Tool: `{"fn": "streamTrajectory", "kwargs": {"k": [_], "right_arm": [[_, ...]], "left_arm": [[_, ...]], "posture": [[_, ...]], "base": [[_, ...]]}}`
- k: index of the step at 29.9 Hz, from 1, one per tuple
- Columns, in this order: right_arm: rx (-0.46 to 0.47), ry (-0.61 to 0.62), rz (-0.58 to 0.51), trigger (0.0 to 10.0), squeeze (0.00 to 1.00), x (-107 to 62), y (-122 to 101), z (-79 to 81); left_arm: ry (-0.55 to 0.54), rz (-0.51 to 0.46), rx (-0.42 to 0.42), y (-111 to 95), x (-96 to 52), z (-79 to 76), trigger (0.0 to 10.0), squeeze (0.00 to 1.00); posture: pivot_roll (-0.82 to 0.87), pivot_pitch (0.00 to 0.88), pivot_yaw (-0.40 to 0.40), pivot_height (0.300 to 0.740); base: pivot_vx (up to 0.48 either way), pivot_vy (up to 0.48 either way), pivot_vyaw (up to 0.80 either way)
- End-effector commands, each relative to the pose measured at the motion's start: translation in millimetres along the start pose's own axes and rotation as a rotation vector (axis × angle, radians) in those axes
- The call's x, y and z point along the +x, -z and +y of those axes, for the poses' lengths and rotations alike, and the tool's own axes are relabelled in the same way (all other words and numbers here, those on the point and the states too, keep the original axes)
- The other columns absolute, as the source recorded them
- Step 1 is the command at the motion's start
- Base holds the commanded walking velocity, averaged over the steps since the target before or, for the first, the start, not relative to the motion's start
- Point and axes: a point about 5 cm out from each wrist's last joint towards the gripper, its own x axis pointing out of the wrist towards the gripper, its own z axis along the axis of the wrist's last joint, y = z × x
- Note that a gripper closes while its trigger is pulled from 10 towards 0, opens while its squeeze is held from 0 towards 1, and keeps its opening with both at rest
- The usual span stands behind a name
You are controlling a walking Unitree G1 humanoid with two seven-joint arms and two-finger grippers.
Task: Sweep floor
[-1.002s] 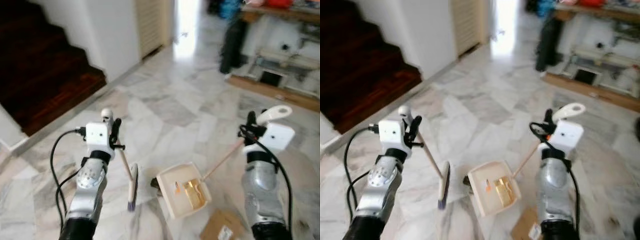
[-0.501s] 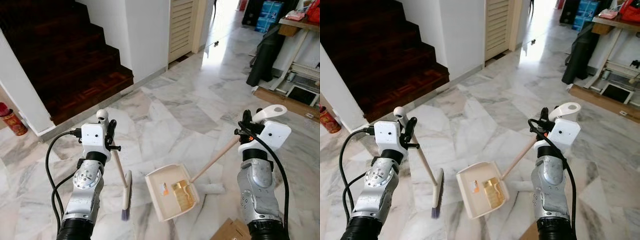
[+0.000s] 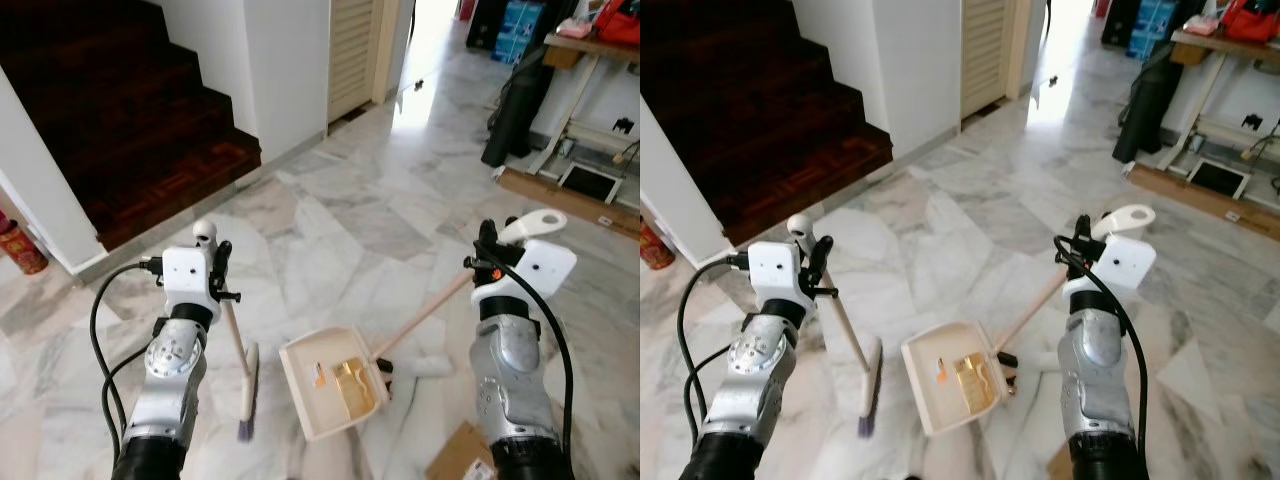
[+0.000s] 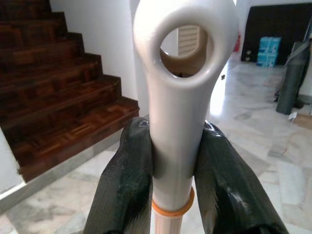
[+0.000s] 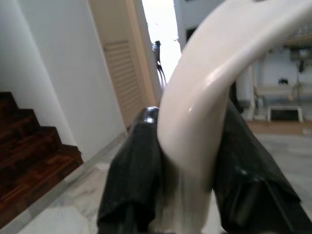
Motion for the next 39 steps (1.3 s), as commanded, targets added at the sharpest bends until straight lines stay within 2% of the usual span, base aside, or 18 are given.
{"fn": "streamTrajectory", "kwargs": {"k": [1, 7, 39], "right_arm": [[0.015, -0.019, -0.052, 10.0, 0.00, 4.4, -12.0, 6.3], [0.026, -0.024, -0.052, 10.0, 0.00, 4.9, -12.0, 7.5], [0.026, -0.036, -0.042, 10.0, 0.00, 5.4, -12.4, 9.5]], "left_arm": [[0.008, -0.070, 0.006, -17.7, 7.1, -0.8, 10.0, 0.00], [0.009, -0.069, 0.005, -18.0, 7.6, -1.0, 10.0, 0.00], [0.016, -0.063, -0.002, -18.7, 7.3, -1.9, 10.0, 0.00]], "posture": [[0.00, 0.000, 0.012, 0.740], [0.00, 0.000, 0.011, 0.740], [0.01, 0.000, 0.011, 0.740]], "base": [[0.000, 0.266, 0.58], [0.000, 0.268, 0.62], [0.000, 0.267, 0.00]]}}
